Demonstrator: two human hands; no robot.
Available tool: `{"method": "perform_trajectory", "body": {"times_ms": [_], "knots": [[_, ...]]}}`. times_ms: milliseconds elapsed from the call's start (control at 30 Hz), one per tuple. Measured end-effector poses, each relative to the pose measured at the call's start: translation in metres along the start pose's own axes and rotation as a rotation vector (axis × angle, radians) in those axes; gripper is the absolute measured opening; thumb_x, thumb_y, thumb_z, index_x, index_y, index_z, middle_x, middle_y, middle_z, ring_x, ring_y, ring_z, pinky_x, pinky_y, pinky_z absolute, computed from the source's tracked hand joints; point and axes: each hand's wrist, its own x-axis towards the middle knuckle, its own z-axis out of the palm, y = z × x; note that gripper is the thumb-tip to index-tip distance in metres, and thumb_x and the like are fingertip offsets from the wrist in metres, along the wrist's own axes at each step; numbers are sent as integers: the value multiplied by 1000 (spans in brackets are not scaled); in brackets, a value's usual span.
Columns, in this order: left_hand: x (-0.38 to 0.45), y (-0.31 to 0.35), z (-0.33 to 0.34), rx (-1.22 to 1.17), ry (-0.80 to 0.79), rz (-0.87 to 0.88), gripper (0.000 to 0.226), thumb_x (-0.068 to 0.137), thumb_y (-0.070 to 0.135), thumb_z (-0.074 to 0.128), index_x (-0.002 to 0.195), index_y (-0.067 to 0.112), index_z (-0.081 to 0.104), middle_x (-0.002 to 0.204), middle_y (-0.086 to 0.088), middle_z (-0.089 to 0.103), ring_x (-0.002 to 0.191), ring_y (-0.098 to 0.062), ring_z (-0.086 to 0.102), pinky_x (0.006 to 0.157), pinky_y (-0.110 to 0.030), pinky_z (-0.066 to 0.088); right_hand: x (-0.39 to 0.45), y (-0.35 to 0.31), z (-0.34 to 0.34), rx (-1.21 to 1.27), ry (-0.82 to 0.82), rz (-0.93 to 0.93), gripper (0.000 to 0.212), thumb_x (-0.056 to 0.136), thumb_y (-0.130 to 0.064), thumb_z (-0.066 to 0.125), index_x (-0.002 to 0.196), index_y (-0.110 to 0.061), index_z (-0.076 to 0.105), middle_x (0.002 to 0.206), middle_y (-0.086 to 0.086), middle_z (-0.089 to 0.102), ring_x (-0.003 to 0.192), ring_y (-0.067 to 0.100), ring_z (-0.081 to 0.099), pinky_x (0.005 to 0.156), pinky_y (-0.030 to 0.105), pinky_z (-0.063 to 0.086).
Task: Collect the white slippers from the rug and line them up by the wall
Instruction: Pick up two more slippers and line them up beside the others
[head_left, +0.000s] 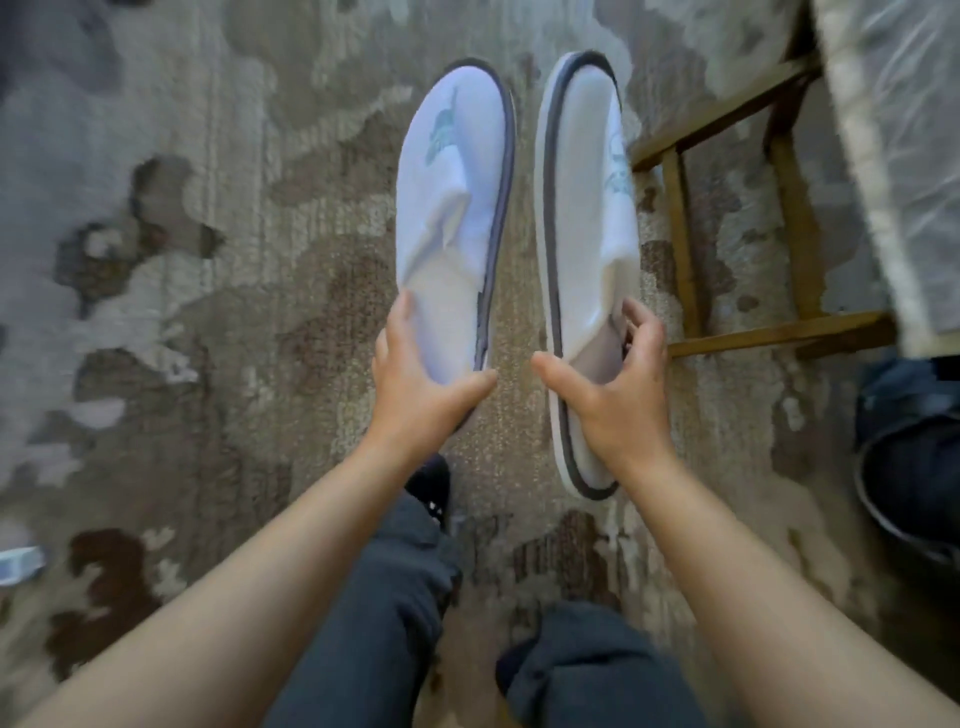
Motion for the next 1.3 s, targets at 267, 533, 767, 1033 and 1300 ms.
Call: {"method": "perform_trajectory", "body": {"times_ms": [267,533,767,1033,1300], "knots": [[-65,169,-49,-21,-219,220,99,56,39,64,138,30,10,147,2,17,135,-14,19,110,-38,23,-67,-158,-102,139,305,-76,85,61,-32,76,131,-16,30,132,6,42,117,16,46,89,22,41],[-151,267,-18,-23,-505,497,100,62,37,68,138,32,4,151,5,9,138,-14,13,110,-37,21,-182,-183,-207,246,703,-86,65,66,-23,75,119,-29,37,119,-5,44,103,-2,50,69,5,43],[-278,260,25,71,-918,649,100,59,39,61,139,30,2,151,7,8,136,-8,11,107,-29,19,-344,-145,-254,316,1125,11,74,54,-35,71,117,-20,37,118,2,46,99,8,51,66,4,44],[-417,229,58,262,-1451,814,100,52,47,62,135,40,8,140,19,19,129,-5,18,106,-30,24,-517,-103,-241,360,1670,264,70,52,-36,71,113,-23,38,113,1,47,100,13,51,72,13,40],[-531,195,79,439,-2002,984,100,56,39,66,138,29,10,139,9,24,127,-13,26,105,-40,31,-628,-98,-170,415,2165,598,72,64,-33,74,124,-21,36,127,4,45,114,21,48,85,28,51]]}}
